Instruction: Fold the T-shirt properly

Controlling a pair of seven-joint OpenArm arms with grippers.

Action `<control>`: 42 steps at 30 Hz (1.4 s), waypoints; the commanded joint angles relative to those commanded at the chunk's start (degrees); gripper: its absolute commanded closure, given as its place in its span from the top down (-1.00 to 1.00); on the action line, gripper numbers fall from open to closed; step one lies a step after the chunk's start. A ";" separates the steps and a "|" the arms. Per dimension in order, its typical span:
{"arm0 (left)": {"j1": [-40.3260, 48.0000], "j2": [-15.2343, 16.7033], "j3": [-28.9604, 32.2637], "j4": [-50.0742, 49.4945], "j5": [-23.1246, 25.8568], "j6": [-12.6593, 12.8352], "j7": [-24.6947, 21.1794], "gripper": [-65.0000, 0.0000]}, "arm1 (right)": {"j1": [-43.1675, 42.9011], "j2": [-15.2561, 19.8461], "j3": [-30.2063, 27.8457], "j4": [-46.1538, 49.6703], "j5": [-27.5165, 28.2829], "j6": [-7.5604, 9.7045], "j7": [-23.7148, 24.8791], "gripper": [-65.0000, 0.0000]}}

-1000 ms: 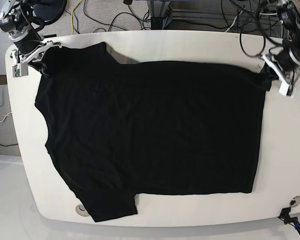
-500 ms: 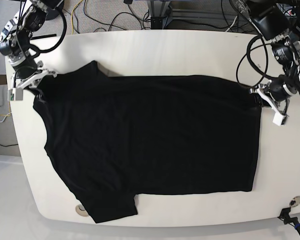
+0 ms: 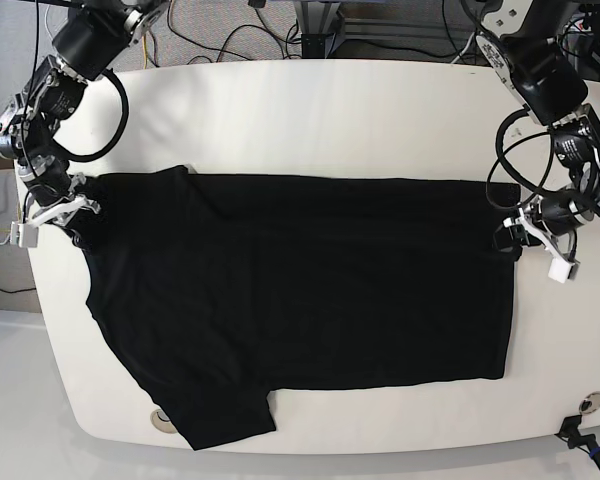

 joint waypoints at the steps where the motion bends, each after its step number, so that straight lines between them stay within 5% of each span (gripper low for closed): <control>1: 0.18 0.00 0.00 0.00 0.00 0.00 0.00 -1.00 | 0.70 -0.26 0.00 -0.26 -1.93 0.00 0.00 -1.00; 7: 3.96 -2.20 -0.26 0.00 0.00 0.00 0.00 -1.00 | 3.87 -0.44 0.00 -2.37 -8.88 0.09 0.00 -1.00; 23: 3.25 -3.34 0.26 0.00 0.00 0.00 -0.09 -1.00 | 5.71 -1.49 -0.09 -3.52 -13.19 -0.09 0.18 -1.00; 24: 3.16 -3.34 0.97 0.00 0.18 0.00 -0.09 -0.80 | 5.98 -1.58 -0.09 -3.52 -14.68 -0.09 0.18 -1.00; 25: 2.99 -3.34 1.85 0.00 0.88 0.00 -0.09 -0.52 | 5.98 -1.58 -0.09 -3.52 -16.44 -0.09 0.18 -0.90; 28: 0.88 -3.43 2.81 0.00 6.33 0.00 -0.09 0.05 | 7.91 -1.58 -0.09 -3.52 -20.92 -0.09 0.18 -0.08; 30: 0.53 -4.40 2.90 0.18 10.02 -0.18 -0.09 0.06 | 8.18 -1.14 -0.18 -3.25 -22.59 -0.09 0.18 0.44; 32: -0.53 -5.54 2.90 0.35 11.78 -0.26 -0.09 0.06 | 8.70 0.35 -0.18 -2.55 -23.38 0.00 0.18 0.73; 37: -0.62 -11.34 2.81 4.84 10.99 -0.62 -2.99 0.07 | 5.36 4.75 -4.75 5.63 -23.56 0.00 0.18 0.75; 42: 4.84 -12.40 4.22 12.57 11.43 -1.71 -7.56 0.07 | -0.97 6.95 -7.38 10.37 -23.65 -0.09 0.18 0.75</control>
